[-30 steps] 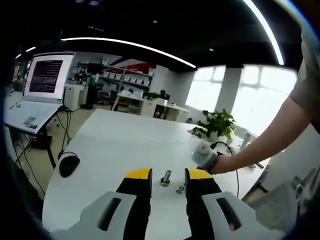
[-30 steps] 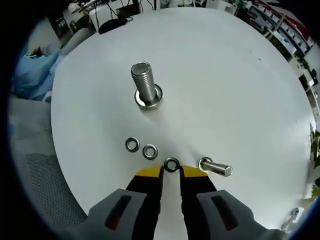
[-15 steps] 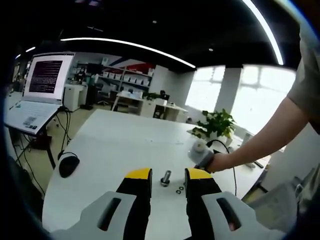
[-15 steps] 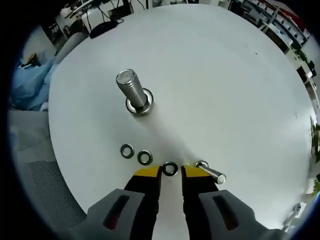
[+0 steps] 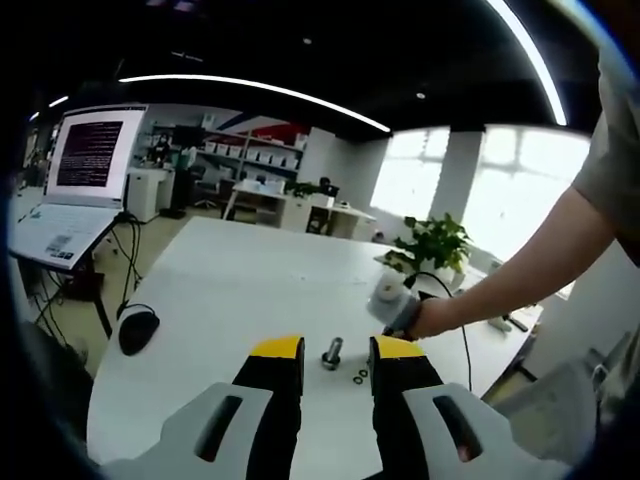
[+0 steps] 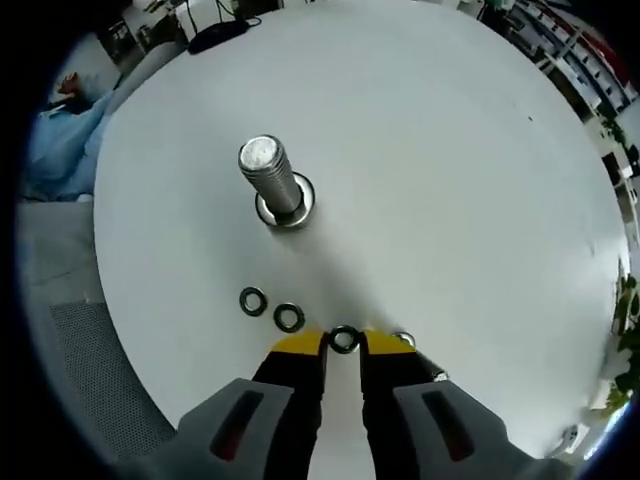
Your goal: Place the washer onto the threaded stud by aligning its center hole with the stud, sliding it down to the base, and recovering from edge contact or off-axis alignment until the washer reaches the visible bottom stop.
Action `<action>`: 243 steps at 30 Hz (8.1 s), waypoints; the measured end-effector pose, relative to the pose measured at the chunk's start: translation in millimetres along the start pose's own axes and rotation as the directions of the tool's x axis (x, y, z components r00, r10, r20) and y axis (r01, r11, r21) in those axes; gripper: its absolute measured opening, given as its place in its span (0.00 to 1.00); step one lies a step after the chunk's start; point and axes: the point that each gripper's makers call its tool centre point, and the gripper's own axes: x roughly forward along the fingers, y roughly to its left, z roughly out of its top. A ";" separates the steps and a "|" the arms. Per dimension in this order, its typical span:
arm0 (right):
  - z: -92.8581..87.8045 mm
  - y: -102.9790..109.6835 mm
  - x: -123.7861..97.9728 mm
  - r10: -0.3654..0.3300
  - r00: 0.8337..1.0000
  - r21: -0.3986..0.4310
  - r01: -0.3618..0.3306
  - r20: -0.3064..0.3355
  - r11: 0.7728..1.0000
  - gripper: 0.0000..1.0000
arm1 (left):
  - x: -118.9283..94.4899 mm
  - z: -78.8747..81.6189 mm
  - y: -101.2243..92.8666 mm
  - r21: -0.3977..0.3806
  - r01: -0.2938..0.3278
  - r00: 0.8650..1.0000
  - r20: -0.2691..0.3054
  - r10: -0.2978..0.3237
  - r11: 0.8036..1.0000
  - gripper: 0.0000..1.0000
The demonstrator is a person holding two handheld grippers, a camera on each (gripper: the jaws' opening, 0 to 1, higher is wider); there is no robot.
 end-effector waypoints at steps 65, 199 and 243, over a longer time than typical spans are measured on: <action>21.9 2.5 -53.8 -0.103 0.946 0.185 0.047 0.306 0.982 0.13 | 0.7 -0.2 -4.7 -0.024 0.034 0.999 0.003 -0.034 0.999 0.24; -39.2 48.0 -72.2 0.018 0.899 0.170 -0.102 0.438 0.980 0.23 | -4.8 -5.9 19.3 0.104 -0.123 0.991 -0.040 0.128 0.987 0.24; 23.5 45.2 -16.3 0.055 0.932 -0.003 -0.058 0.357 0.998 0.27 | -4.2 -9.7 26.9 0.070 -0.145 0.988 -0.053 0.148 0.987 0.24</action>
